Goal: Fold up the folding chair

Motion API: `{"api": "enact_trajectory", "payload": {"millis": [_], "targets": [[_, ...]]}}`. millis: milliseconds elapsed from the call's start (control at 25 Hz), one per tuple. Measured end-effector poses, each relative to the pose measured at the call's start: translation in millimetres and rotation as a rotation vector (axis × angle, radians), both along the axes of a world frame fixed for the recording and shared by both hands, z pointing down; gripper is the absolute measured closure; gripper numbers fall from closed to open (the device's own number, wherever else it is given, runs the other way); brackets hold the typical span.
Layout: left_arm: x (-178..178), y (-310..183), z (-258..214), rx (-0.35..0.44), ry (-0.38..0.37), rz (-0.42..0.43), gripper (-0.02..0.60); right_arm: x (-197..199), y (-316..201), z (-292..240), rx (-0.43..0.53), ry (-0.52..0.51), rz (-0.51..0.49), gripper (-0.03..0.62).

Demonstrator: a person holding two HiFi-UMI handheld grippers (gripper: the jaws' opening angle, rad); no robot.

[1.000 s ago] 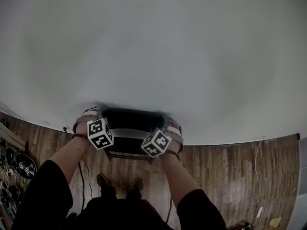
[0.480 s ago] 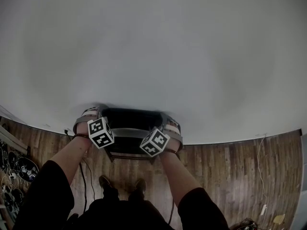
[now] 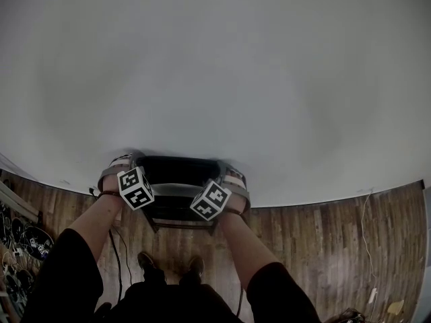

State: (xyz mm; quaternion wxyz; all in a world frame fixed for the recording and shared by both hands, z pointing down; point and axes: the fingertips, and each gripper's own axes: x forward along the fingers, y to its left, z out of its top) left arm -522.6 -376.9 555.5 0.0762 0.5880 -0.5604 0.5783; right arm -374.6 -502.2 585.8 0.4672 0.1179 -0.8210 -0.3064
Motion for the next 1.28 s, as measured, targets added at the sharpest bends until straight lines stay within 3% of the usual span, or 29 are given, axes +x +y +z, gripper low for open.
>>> {"api": "enact_trajectory", "payload": {"millis": [680, 920, 1120, 1280], "targets": [[32.7, 50.0, -30.8, 0.052, 0.003, -0.083, 0.415, 30.2, 27.8, -20.0, -0.077, -0.1, -0.067, 0.269], [66.1, 80.9, -43.0, 0.152, 0.089, -0.084, 0.422, 43.2, 73.5, -22.4, -0.171, -0.149, -0.086, 0.269], [106.9, 116.6, -44.0, 0.24, 0.218, -0.07, 0.436, 55.7, 137.7, -35.4, -0.281, -0.22, -0.144, 0.273], [130.0, 152.7, -34.5, 0.262, 0.298, -0.062, 0.448, 66.2, 189.0, -38.7, -0.361, -0.235, -0.134, 0.275]]}}
